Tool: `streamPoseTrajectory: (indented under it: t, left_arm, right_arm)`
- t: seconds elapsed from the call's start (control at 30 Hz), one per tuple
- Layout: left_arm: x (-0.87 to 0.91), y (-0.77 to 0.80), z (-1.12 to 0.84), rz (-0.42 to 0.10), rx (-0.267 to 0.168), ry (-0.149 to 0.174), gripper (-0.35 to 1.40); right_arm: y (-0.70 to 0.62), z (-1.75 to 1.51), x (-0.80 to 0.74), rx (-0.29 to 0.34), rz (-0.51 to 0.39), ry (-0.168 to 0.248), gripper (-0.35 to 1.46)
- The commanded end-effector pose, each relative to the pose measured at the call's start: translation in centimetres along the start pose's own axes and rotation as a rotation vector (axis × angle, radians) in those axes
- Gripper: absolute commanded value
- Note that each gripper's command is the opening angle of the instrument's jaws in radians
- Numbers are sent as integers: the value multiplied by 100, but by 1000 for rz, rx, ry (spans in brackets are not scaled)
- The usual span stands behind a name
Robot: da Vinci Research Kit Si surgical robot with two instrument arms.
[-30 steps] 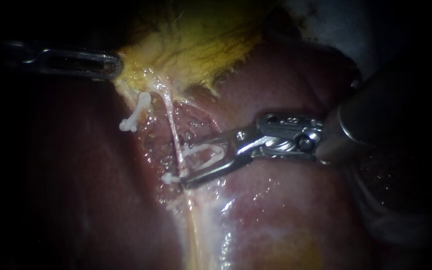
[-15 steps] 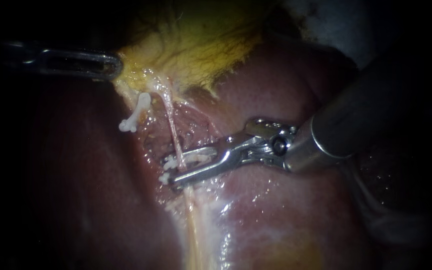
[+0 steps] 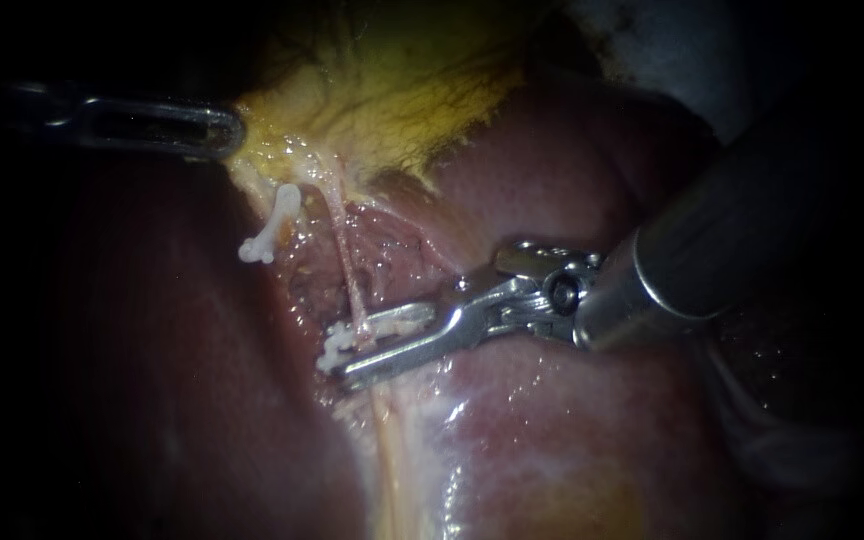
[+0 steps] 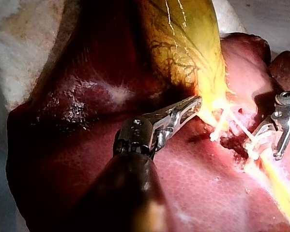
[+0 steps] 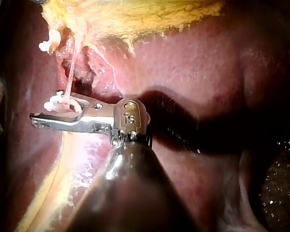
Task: Clipping second clip right tube
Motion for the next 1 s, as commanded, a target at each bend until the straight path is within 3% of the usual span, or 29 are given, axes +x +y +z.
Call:
streamPoseTrajectory:
  t: [0.03, 0.4, 0.67, 1.0]
  left_arm:
    - [0, 0, 0, 0, 0, 0, -35]
    - [0, 0, 0, 0, 0, 0, -35]
    - [0, 0, 0, 0, 0, 0, -35]
    - [0, 0, 0, 0, 0, 0, -35]
  right_arm:
    - [-2, 1, 2, -7, 3, 6, 54]
    - [-14, 10, 8, -8, 18, 16, 53]
    - [-13, 19, 9, -32, 26, 63, 44]
    - [-11, 23, 6, -25, 23, 55, 23]
